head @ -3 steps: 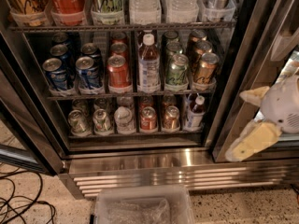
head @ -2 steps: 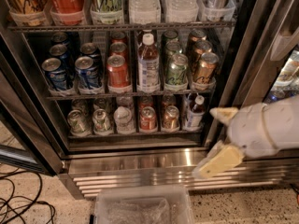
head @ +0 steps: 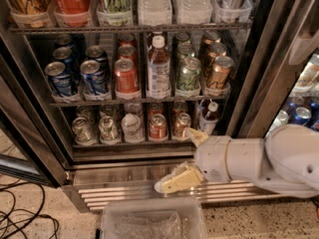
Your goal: Pick blue plastic bottle from bottom shelf of fridge
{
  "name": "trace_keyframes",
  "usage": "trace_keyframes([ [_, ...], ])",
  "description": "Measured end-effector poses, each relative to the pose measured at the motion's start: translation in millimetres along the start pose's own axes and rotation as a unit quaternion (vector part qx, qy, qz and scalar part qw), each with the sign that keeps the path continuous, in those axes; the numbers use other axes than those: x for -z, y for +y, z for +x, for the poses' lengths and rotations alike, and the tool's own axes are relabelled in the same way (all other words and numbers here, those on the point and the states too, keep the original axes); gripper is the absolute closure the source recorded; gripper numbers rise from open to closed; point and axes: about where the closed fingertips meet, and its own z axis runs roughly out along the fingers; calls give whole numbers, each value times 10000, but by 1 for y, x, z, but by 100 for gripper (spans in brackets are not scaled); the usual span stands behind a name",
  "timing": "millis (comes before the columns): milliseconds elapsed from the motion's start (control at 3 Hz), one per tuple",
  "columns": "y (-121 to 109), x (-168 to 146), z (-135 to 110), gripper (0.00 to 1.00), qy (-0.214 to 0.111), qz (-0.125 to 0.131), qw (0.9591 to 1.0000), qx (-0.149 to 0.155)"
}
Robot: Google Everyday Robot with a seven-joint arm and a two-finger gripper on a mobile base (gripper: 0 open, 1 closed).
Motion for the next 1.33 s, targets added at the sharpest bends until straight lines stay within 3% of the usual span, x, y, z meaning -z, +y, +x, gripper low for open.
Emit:
trace_keyframes([
  [333,13,-25,-2,0,-316,389,9980,-392],
  [667,27,-38,4,0,-274,935,9919,-819],
  [1000,25,-43,18,0,88,1613,9818,-999],
  [1333,9,-37,18,0,125,2010,9749,-947],
])
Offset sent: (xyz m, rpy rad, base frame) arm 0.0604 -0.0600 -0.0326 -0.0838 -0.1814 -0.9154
